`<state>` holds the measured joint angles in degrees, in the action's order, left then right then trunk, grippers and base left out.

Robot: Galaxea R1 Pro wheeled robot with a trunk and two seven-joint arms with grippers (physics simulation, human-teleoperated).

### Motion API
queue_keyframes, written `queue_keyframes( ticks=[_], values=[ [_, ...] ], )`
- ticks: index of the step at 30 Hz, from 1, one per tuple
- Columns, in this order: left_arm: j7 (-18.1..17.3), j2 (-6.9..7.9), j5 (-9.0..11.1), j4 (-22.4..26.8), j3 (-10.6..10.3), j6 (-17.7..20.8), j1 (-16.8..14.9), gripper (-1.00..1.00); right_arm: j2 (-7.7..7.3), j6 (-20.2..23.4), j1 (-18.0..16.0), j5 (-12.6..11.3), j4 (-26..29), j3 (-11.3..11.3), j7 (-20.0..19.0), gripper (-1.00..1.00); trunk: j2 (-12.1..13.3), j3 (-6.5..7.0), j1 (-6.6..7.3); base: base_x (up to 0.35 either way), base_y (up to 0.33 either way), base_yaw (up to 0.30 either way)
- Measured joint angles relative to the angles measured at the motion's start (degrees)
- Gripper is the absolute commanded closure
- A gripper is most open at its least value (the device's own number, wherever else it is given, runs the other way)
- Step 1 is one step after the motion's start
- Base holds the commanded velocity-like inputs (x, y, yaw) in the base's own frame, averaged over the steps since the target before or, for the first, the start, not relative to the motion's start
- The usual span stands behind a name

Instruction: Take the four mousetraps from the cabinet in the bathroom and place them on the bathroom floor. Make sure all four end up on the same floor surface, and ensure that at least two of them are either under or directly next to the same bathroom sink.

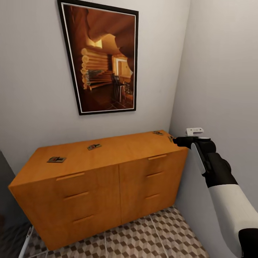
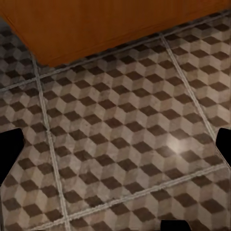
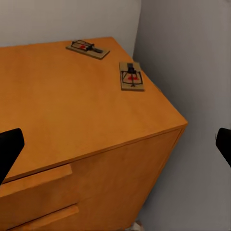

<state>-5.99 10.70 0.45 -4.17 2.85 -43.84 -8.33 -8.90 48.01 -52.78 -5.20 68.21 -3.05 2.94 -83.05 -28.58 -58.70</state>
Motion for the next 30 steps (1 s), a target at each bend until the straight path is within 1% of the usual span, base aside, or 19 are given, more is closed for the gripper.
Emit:
queue_keyframes(
  ticks=[16,19,26,30],
  values=[
    [0.00,0.00,0.00,0.00,0.00,0.01,0.00,-1.00,0.00,-0.04,0.09,0.01,-0.13,-0.03,0.00,-1.00,0.00,0.00,-0.01,0.297,-0.078,0.000],
    [0.00,0.00,0.00,0.00,0.00,0.00,0.00,-1.00,0.00,-0.06,0.26,0.01,-0.21,-0.06,0.00,-1.00,0.00,0.00,-0.02,0.128,-0.030,0.000],
    [0.00,0.00,0.00,0.00,0.00,0.00,0.00,-1.00,0.07,-0.37,1.44,0.00,-1.61,-0.04,0.00,-1.00,0.01,0.00,-0.03,0.029,-0.007,0.000],
    [0.00,0.00,0.00,0.00,0.00,-0.02,0.00,-1.00,0.03,-1.73,1.60,0.01,-2.50,0.00,0.00,-1.00,0.01,0.00,-0.03,0.006,-0.001,0.000]
  ],
)
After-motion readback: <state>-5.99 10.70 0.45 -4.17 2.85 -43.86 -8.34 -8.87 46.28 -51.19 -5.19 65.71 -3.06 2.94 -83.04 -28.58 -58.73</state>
